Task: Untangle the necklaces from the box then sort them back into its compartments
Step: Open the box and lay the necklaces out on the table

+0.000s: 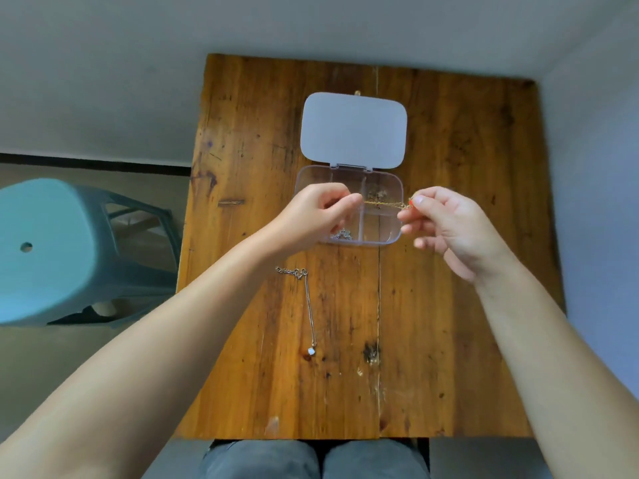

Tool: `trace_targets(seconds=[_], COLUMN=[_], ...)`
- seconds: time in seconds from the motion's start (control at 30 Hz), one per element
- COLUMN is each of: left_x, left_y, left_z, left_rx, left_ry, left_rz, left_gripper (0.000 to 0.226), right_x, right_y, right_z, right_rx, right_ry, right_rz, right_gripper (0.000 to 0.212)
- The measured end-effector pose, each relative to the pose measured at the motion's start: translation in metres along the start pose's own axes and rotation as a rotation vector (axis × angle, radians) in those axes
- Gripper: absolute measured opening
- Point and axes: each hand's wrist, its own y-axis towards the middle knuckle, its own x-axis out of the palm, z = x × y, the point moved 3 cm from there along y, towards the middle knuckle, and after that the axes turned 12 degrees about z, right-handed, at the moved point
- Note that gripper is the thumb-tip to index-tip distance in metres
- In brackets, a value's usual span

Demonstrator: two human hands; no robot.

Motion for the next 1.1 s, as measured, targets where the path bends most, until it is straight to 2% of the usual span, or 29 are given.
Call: trace_targets(seconds=[0.17,0.3,0.37,0.5,0.63,0.77,0.9,1.0,1.1], left_x=[0.004,0.023,0.036,0.067,0.086,0.090,0.092,0.090,0.079], left_y=[0.004,-0.005,-0.013,-0.025,-0.040,-0.048,-0.047,-0.047,-0.043], left_z=[-0.002,-0.027,-0.042,-0.066,-0.076,-0.083,-0.081,-0.074,-0.055], left_rx=[-0.172,-0.385,-0.438,-0.205,0.034,0.181,0.274,0.330,0.431], left_ry=[-0.109,-0.319,-0.242,0.344,0.673,0.752,0.812,0.773,0.679], left_rz=[-0.163,-0.350,-0.377,-0.263,-0.088,-0.081,-0.119,-0.128,-0.103], left_gripper=[0.042,0.037,0.032,0.022,0.016,0.014,0.017,0.019,0.014], right_x=[-0.009,0.003,0.015,0.042,0.064,0.071,0.070,0.063,0.045], right_y=[-0.044,-0.083,-0.099,-0.121,-0.129,-0.128,-0.125,-0.126,-0.107], right_z=[0.069,0.126,0.150,0.187,0.207,0.212,0.209,0.201,0.167], right_rx=[0.287,0.493,0.580,0.707,0.748,0.637,0.575,0.582,0.351], right_ry=[0.159,0.149,0.112,0.057,0.068,-0.069,-0.197,-0.267,-0.335], right_rz=[0.065,0.131,0.172,0.265,0.384,0.428,0.369,0.306,0.286], right_gripper=[0.012,0.011,0.012,0.012,0.010,0.013,0.014,0.012,0.009])
